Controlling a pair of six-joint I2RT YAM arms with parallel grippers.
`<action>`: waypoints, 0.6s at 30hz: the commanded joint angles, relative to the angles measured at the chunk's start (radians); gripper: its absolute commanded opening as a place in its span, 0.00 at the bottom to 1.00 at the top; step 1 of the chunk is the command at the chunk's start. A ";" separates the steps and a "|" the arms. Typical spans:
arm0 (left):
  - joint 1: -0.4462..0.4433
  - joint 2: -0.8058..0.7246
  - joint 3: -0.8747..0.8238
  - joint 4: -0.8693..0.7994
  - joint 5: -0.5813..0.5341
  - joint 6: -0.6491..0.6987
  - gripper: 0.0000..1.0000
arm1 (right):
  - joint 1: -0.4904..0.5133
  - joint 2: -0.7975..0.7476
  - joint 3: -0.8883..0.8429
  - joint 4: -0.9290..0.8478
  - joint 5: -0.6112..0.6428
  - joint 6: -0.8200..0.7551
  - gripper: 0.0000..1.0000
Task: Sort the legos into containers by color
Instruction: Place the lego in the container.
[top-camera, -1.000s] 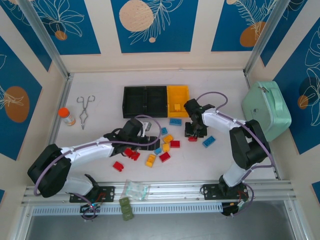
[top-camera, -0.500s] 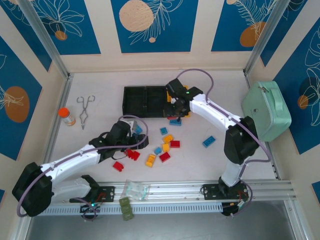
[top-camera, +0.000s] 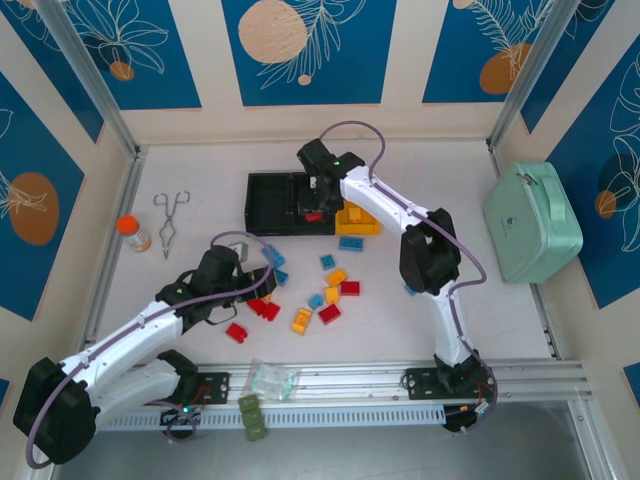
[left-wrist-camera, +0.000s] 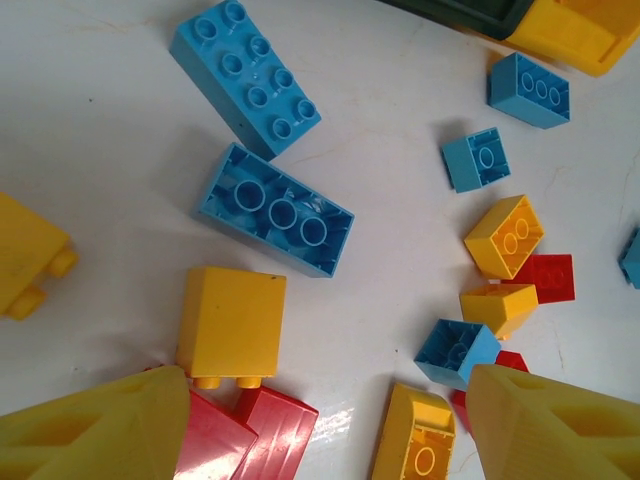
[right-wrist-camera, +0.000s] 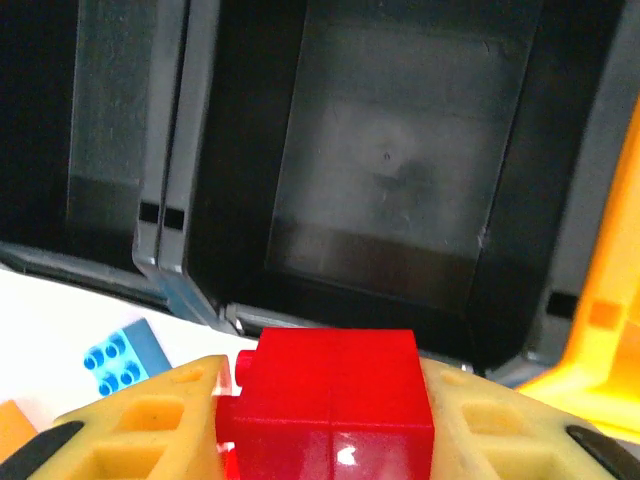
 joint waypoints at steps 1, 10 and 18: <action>0.015 -0.029 -0.021 -0.040 -0.013 -0.014 0.73 | -0.004 0.066 0.082 -0.069 -0.007 -0.007 0.38; 0.026 -0.063 -0.032 -0.066 -0.024 -0.022 0.73 | -0.005 0.169 0.220 -0.127 -0.003 -0.007 0.40; 0.028 -0.068 -0.042 -0.061 -0.028 -0.033 0.73 | -0.011 0.177 0.206 -0.122 0.014 -0.001 0.45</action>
